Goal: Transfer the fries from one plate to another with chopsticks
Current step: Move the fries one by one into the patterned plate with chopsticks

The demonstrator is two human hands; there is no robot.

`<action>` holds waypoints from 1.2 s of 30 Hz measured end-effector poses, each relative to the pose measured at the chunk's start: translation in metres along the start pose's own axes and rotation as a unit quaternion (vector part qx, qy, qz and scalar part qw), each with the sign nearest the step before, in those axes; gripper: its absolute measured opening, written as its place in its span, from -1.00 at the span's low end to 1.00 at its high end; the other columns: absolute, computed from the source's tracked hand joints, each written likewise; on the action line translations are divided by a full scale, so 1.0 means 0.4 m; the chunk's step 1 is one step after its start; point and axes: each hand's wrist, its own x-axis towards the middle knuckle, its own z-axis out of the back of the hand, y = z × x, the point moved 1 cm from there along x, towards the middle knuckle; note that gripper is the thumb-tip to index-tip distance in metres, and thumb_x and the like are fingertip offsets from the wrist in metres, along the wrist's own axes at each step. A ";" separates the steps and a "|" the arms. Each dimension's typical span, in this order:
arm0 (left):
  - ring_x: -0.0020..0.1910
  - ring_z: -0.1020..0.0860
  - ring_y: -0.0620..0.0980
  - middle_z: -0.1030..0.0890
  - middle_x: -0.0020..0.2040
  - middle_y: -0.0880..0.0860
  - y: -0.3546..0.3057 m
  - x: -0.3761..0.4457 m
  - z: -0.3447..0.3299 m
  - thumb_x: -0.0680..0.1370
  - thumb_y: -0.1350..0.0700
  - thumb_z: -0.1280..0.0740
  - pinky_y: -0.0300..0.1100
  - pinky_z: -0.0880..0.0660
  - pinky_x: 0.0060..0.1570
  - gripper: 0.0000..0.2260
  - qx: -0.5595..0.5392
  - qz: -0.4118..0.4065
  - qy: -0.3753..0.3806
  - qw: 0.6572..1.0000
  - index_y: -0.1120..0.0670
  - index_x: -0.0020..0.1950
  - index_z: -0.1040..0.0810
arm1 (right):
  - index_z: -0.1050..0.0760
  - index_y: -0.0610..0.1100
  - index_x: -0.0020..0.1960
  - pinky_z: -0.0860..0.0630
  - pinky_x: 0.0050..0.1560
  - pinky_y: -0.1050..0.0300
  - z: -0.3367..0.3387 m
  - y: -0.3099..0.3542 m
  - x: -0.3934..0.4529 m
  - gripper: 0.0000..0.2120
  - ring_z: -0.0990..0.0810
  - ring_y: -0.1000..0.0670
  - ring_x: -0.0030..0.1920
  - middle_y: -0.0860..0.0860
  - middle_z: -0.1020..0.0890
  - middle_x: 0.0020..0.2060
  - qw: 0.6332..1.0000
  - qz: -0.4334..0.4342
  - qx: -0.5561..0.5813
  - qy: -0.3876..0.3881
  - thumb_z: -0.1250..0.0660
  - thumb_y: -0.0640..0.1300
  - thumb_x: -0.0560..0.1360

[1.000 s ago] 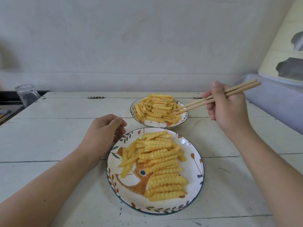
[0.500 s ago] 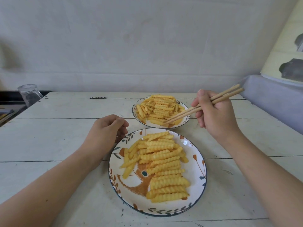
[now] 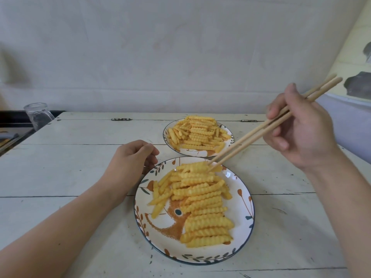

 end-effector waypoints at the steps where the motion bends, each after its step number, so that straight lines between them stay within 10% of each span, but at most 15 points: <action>1: -0.23 -0.56 0.00 -0.64 -0.31 0.01 0.000 0.000 0.000 0.66 0.18 -0.25 -0.08 -0.54 -0.09 -0.75 0.000 0.001 0.000 1.000 0.17 -0.11 -0.67 | -0.51 -0.12 -0.40 -0.17 -0.53 0.33 0.000 0.004 -0.003 -0.45 -0.20 0.04 -0.67 -0.12 -0.34 -0.55 1.000 -0.003 -0.003 0.020 -0.09 0.09 0.67; 36: -0.25 -0.57 -0.01 -0.63 -0.32 0.00 -0.001 0.000 0.000 0.67 0.18 -0.25 -0.06 -0.55 -0.07 -0.75 0.001 0.000 -0.002 1.000 0.17 -0.11 -0.68 | -0.53 -0.13 -0.24 -0.33 -0.55 0.23 -0.026 -0.124 0.005 -0.60 -0.41 -0.01 -0.57 -0.03 -0.49 -0.48 0.970 0.031 -0.234 -0.061 -0.17 0.01 0.69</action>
